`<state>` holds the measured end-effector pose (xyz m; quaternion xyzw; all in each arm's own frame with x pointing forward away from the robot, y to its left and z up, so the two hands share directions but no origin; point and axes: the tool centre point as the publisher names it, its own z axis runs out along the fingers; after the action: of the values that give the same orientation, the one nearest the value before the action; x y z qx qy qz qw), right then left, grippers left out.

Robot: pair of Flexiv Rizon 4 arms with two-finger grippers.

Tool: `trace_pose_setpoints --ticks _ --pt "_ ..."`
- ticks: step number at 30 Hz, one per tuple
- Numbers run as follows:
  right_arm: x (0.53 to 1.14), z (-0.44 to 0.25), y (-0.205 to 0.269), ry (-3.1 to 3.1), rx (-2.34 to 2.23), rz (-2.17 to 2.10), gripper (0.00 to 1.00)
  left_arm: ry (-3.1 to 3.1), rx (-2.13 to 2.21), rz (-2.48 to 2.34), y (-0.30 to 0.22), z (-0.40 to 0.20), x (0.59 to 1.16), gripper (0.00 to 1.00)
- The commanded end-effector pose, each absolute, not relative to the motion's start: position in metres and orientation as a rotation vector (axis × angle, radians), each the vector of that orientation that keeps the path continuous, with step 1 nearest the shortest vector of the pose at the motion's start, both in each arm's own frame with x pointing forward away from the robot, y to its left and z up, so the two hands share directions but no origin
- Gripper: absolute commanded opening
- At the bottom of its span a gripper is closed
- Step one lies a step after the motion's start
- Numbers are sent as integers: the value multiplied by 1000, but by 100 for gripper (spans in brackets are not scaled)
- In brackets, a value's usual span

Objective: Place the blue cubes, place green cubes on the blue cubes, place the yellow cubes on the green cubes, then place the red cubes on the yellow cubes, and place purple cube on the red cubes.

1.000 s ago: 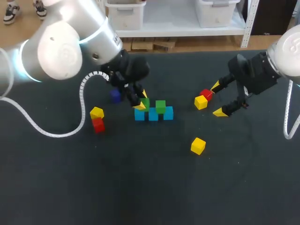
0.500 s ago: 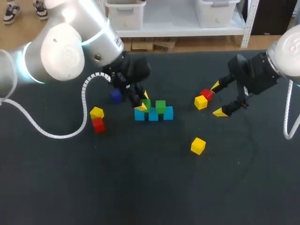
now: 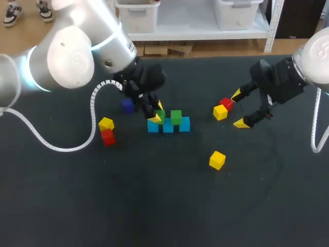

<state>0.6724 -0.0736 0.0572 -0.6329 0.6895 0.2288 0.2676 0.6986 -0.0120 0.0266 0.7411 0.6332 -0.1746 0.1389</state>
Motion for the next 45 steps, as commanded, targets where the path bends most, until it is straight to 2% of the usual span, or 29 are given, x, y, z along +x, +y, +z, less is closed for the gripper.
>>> trace_pose_setpoints --ticks 1,38,39,42,45 --pt "673 57 -74 1858 -1707 620 100 1830 2151 -514 -13 25 703 0" --pt "673 57 -74 1858 -1707 620 100 1852 2148 -525 -10 21 703 0" --pt "673 57 -74 1858 -1707 620 100 1853 2147 -525 -10 21 703 4" --pt "673 57 -74 1858 -1707 620 100 1855 2149 -526 -10 21 703 26" --pt "673 57 -74 1858 -1707 620 100 1855 2151 -527 -10 21 703 31"
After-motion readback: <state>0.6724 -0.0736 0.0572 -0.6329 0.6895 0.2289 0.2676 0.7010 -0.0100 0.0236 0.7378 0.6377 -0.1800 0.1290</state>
